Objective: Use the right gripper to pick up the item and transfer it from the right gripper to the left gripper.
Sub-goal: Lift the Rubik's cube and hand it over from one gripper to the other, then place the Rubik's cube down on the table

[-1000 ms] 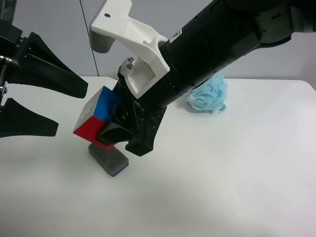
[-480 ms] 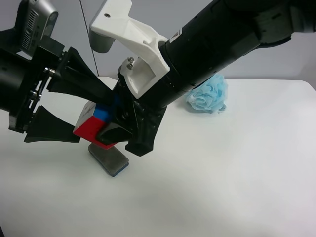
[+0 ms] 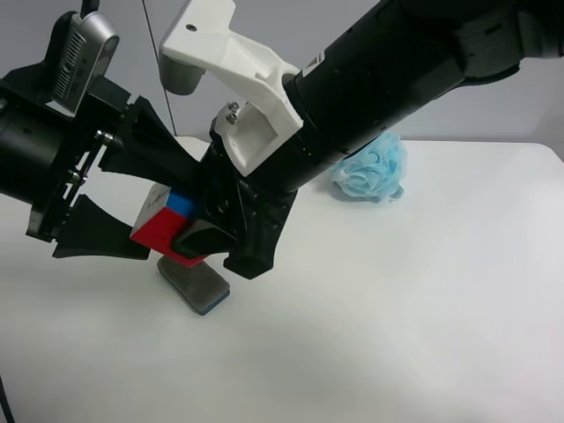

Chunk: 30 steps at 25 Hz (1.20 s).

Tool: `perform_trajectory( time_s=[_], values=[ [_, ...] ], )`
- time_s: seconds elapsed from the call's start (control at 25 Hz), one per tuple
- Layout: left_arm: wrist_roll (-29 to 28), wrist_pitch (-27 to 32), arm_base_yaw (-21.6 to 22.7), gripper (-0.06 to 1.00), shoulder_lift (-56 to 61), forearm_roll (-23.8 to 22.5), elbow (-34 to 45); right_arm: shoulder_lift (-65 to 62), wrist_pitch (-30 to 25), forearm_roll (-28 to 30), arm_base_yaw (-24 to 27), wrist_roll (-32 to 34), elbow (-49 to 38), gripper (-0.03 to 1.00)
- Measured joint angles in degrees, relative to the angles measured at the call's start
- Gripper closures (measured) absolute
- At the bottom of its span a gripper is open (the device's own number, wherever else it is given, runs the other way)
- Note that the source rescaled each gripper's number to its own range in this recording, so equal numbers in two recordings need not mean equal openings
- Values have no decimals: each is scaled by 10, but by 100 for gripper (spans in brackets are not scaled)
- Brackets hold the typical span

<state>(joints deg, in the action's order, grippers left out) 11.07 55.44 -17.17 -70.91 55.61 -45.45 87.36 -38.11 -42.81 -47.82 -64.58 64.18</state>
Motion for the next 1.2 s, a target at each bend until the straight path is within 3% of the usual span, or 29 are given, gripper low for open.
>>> perform_trajectory(
  time_s=[0.08,0.16,0.24,0.28,0.68,0.72,0.8,0.84,0.88,1.0,1.2],
  values=[
    [0,0,0,24,-1,1,0,0,0,0,0,0,0,97],
    [0,2,-1,47,-1,10,0,0,0,-1,0,0,0,97],
    [0,4,-1,88,-1,21,0,1,-3,0,0,0,0,97],
    [0,4,-1,94,-1,24,-1,1,-3,1,0,0,0,97],
    [0,5,-1,93,-1,25,-1,1,-4,1,0,-1,0,97],
    [0,5,-1,93,-1,24,-1,1,-4,-1,0,-1,0,90],
    [0,5,-1,93,-1,12,-1,0,0,-11,0,-1,0,43],
    [0,4,-1,93,-1,8,-1,0,1,-14,0,-1,0,24],
    [0,4,-1,93,-1,8,-1,0,2,-14,0,-1,0,13],
    [0,5,-1,93,-1,7,-1,0,2,-14,0,-1,0,1],
    [0,7,-1,93,-1,6,-1,-18,-17,7,0,8,0,-2]
  ],
)
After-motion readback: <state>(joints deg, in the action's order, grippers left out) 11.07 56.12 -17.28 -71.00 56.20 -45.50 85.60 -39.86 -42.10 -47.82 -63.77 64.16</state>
